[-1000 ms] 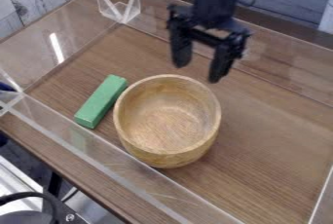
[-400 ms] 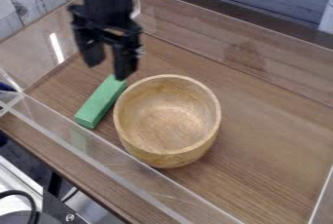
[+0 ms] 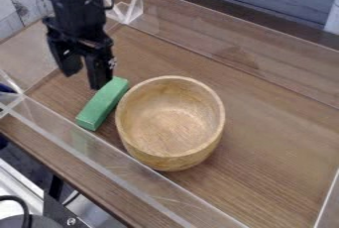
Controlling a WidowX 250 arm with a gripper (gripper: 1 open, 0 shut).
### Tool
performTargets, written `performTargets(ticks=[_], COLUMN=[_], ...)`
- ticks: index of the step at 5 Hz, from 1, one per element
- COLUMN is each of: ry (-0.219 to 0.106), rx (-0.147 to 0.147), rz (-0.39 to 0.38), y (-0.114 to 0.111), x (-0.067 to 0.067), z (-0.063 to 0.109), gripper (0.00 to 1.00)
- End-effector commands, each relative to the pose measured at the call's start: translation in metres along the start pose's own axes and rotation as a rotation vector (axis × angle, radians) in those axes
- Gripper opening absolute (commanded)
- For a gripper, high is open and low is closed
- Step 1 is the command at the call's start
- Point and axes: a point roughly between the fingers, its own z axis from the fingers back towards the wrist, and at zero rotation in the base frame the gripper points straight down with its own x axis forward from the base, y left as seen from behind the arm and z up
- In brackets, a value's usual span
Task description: Put the green block in the brown bowl
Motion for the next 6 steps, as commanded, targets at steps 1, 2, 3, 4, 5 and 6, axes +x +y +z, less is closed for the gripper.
performTargets(ticks=[1, 2, 3, 4, 5, 6], ry=[-0.029, -0.029, -0.035, -0.038, -0.040, -0.040], rx=[0.020, 0.016, 0.010, -0.002, -0.015, -0.023], rz=[0.004, 0.004, 0.011, 0.032, 0.041, 0.047], y=[0.008, 0.009, 0.012, 0.009, 0.007, 0.006], x=[0.005, 0.007, 0.010, 0.011, 0.012, 0.014], z=[-0.006, -0.023, -0.034, -0.030, -0.022, -0.018], gripper=[1.00, 1.00, 1.00, 1.00, 1.00, 1.00])
